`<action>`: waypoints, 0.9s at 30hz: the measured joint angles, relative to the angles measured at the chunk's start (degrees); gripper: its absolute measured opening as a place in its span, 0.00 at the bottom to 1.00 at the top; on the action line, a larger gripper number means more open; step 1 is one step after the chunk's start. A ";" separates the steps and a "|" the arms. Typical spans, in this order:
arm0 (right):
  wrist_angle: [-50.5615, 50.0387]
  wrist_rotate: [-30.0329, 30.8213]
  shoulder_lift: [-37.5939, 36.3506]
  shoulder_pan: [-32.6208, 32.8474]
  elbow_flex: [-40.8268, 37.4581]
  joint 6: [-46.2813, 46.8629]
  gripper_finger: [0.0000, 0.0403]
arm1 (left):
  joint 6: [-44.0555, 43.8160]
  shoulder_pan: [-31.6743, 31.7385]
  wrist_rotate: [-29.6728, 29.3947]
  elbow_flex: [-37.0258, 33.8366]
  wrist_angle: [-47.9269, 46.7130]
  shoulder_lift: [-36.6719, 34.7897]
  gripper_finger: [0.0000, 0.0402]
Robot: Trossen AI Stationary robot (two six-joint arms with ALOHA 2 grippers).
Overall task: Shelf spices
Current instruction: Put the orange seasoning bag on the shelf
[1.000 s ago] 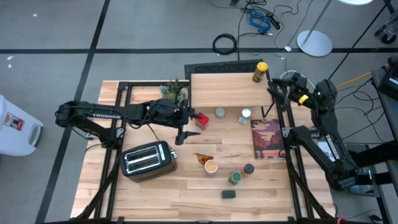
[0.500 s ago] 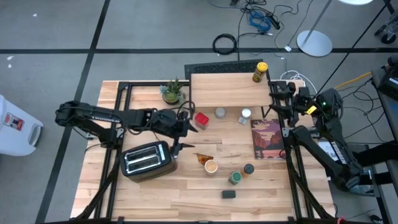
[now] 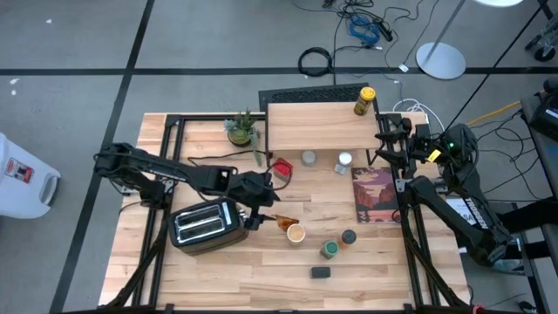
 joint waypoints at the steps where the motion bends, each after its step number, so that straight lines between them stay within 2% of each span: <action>1: -0.39 -0.02 0.02 0.00 0.00 -0.07 0.68 | -0.22 -0.07 0.04 0.00 0.11 0.58 0.77; 8: -3.55 -0.65 0.02 0.06 0.00 -1.14 0.68 | -0.83 -0.58 0.03 0.00 0.65 2.48 0.68; 15: -5.16 -1.49 0.22 3.89 0.00 -0.64 0.68 | -1.42 -0.55 -1.91 0.00 0.72 2.48 0.66; 23: -5.55 3.37 2.81 11.38 0.02 0.44 0.68 | -1.36 0.41 -2.97 -0.02 0.60 2.48 0.66; 27: -6.74 6.67 5.34 14.13 0.02 -1.92 0.68 | -1.40 0.44 -0.69 -0.02 0.64 2.66 0.66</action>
